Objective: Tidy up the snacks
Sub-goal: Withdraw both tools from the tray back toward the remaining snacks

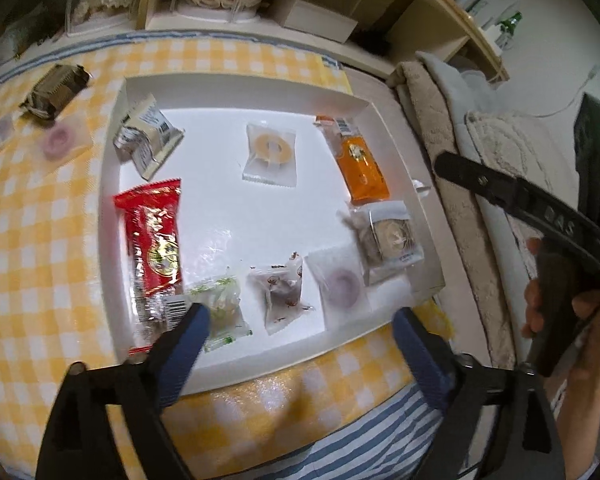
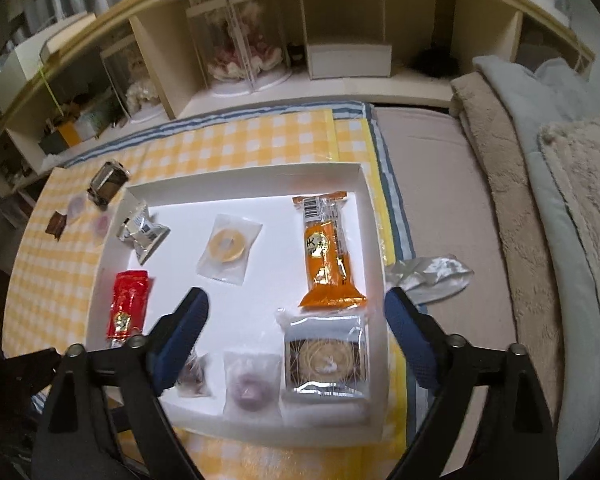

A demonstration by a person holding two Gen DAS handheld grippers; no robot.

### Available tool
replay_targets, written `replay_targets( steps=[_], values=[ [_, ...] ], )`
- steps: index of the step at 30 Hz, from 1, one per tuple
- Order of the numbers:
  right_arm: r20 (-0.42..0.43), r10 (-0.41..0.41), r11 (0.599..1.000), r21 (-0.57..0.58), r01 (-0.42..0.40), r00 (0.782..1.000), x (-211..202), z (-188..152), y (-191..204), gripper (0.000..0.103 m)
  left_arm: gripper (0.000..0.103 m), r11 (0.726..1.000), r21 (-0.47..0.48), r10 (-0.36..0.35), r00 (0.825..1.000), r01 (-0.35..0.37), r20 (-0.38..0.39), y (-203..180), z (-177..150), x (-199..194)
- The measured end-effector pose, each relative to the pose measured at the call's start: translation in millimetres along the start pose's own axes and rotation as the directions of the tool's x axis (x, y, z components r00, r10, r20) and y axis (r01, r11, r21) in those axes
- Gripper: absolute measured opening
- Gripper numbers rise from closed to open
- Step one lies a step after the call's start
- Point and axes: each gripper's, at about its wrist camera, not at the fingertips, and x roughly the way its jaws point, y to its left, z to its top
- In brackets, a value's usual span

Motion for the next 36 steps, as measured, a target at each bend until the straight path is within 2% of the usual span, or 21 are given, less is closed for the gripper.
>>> replay_targets(
  steps=[4, 19, 27, 36],
  values=[
    [0.022, -0.012, 1.000, 0.010, 0.012, 1.000, -16.0, -7.7, -0.4, 0.103, 0.103, 1.000, 0.011, 0.008, 1.000, -0.009, 0.027, -0.3, -4.3, -18.2],
    [0.111, -0.025, 1.000, 0.021, 0.023, 0.994, -78.8, -26.0, 19.1, 0.103, 0.103, 0.995, 0.091, 0.027, 0.989, -0.040, 0.146, 7.8, -8.8, -98.3],
    [0.150, -0.018, 1.000, 0.024, 0.015, 0.988, -105.2, -26.5, 43.7, 0.103, 0.103, 0.991, 0.105, 0.060, 0.970, -0.087, 0.234, 30.6, -9.2, -154.6],
    [0.162, 0.012, 1.000, 0.001, -0.012, 0.987, -105.1, -18.5, 85.7, 0.103, 0.103, 0.981, 0.088, 0.139, 0.947, -0.171, 0.289, 71.8, -15.9, -200.1]
  ],
)
